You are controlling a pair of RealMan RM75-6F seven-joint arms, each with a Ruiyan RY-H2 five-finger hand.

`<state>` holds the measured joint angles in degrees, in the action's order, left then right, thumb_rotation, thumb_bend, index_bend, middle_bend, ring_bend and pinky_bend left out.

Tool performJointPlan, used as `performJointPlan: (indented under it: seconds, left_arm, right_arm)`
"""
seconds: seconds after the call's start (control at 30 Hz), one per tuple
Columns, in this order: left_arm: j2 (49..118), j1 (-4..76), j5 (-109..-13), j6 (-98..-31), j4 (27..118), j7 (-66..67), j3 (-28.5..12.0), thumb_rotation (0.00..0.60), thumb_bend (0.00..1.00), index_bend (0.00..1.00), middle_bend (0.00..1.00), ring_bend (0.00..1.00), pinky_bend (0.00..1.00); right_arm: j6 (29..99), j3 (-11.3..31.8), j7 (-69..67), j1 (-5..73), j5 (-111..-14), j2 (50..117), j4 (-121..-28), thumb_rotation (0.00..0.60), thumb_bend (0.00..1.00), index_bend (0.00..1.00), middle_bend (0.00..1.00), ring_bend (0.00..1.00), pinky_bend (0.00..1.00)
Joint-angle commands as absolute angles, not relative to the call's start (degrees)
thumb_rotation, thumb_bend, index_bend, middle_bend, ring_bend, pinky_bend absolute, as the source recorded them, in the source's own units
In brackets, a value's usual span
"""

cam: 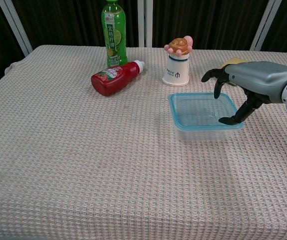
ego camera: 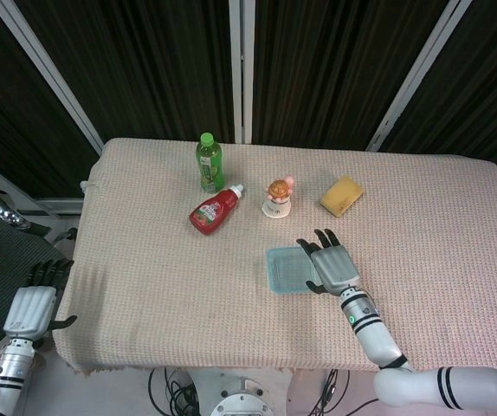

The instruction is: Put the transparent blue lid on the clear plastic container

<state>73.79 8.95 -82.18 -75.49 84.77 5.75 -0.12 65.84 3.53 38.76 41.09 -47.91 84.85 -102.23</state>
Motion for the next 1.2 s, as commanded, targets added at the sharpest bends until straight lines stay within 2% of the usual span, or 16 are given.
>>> performJointPlan:
  seconds: [0.03,0.37,0.57,0.63,0.7,0.87,1.07,1.2]
  left_arm:
    - [73.8,9.0,-82.1,-75.4,84.8,5.8,-0.1,0.600,0.00,0.08,0.05,0.00,0.00]
    - [74.1,9.0,-82.2,-75.3,84.0,4.9,0.0,0.600,0.00,0.08,0.05,0.00,0.00]
    - [74.3,8.8,-82.6,-76.5,83.3,4.4,-0.4,0.600,0.00,0.08,0.05,0.00,0.00]
    - [74.6,8.7,-82.9,-77.4,82.9,4.5,-0.6,0.600,0.00,0.08,0.05,0.00,0.00]
    - [75.0,8.4,-83.2,-78.6,82.3,4.5,-0.9,0.600,0.00,0.08,0.05,0.00,0.00]
    - [76.0,7.8,-83.5,-80.9,81.1,4.4,-1.6,0.600,0.00,0.08,0.05,0.00,0.00]
    - [77.7,7.4,-84.1,-83.6,79.4,4.8,-2.6,0.600,0.00,0.08,0.05,0.00,0.00]
    - [78.8,7.4,-85.0,-85.0,78.7,5.1,-2.9,0.600,0.00,0.08,0.05,0.00,0.00]
  right_arm:
    - [65.8,3.5,38.8,40.9,-47.9,85.4,-101.7,0.600,0.00,0.14,0.31,0.00,0.00]
    - [66.4,3.5,38.2,39.9,-49.3,86.4,-101.1,0.600,0.00,0.14,0.30,0.00,0.00]
    - [69.1,4.5,36.4,38.7,-53.7,83.6,-105.2,0.600,0.00,0.14,0.29,0.00,0.00]
    - [70.0,4.6,34.9,38.0,-55.9,81.9,-107.0,0.600,0.00,0.11,0.28,0.00,0.00]
    - [71.4,4.2,33.3,36.7,-59.1,79.8,-108.0,0.600,0.00,0.03,0.23,0.00,0.02]
    - [77.8,1.6,27.4,30.9,-67.1,75.1,-106.4,0.600,0.00,0.00,0.16,0.00,0.05]
    - [84.8,-2.9,16.4,21.8,-73.2,70.8,-102.2,0.600,0.00,0.00,0.01,0.00,0.00]
    - [88.4,-5.5,10.9,16.8,-77.0,69.8,-99.5,0.600,0.00,0.00,0.00,0.00,0.00]
